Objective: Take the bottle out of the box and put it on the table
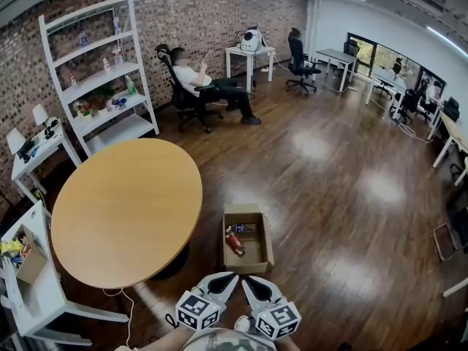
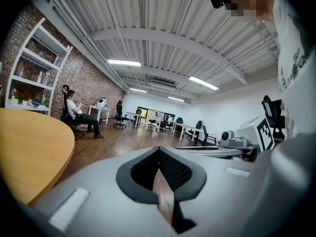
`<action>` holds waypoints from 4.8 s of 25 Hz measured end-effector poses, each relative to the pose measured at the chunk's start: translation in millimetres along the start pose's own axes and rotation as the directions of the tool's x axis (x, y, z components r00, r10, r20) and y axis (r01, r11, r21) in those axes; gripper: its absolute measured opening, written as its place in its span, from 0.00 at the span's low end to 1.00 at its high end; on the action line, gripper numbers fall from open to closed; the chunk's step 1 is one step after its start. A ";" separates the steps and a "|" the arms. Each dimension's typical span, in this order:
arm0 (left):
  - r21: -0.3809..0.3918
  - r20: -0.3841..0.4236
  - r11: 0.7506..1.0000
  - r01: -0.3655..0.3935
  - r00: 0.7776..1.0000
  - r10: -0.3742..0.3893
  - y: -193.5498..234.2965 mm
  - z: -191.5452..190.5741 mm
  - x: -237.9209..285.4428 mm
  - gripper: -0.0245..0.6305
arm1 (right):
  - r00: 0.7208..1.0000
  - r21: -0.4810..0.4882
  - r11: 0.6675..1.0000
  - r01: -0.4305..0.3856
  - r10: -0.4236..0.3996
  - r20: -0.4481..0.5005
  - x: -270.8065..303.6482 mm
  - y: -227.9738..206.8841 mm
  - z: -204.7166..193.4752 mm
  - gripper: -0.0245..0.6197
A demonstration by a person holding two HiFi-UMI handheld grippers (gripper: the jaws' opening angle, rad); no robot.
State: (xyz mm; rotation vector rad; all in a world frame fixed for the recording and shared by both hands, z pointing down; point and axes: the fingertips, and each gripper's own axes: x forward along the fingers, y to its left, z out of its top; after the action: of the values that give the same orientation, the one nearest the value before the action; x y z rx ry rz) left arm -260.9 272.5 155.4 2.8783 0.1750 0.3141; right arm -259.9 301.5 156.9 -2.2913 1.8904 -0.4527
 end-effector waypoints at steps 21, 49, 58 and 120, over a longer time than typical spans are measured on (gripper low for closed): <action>-0.145 -0.049 0.984 -0.108 0.994 0.102 65.2 -23.7 71.2 0.04 | 0.989 0.030 0.999 -0.030 0.034 -0.144 59.1 -94.1 -11.7 0.08; -0.327 -0.062 0.944 -0.038 0.998 0.019 241.7 -27.0 216.5 0.04 | 0.953 -0.004 0.999 0.050 -0.049 -0.300 276.5 -228.0 -7.1 0.10; -0.415 -0.080 0.907 -0.077 0.996 0.048 262.6 -43.7 233.0 0.04 | 0.932 0.030 0.999 0.014 -0.002 -0.363 309.7 -265.3 -43.1 0.10; -0.552 -0.362 0.769 -0.322 0.923 0.127 419.8 -438.8 334.0 0.04 | 0.499 0.019 0.995 0.101 -0.034 -0.866 493.0 -522.8 -672.1 0.53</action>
State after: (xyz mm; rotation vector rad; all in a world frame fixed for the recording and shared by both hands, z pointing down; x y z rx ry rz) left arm 2.4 14.2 742.1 2.1904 -0.2005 0.7195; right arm 99.5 -16.5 1015.8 -2.2506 2.0168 -1.9834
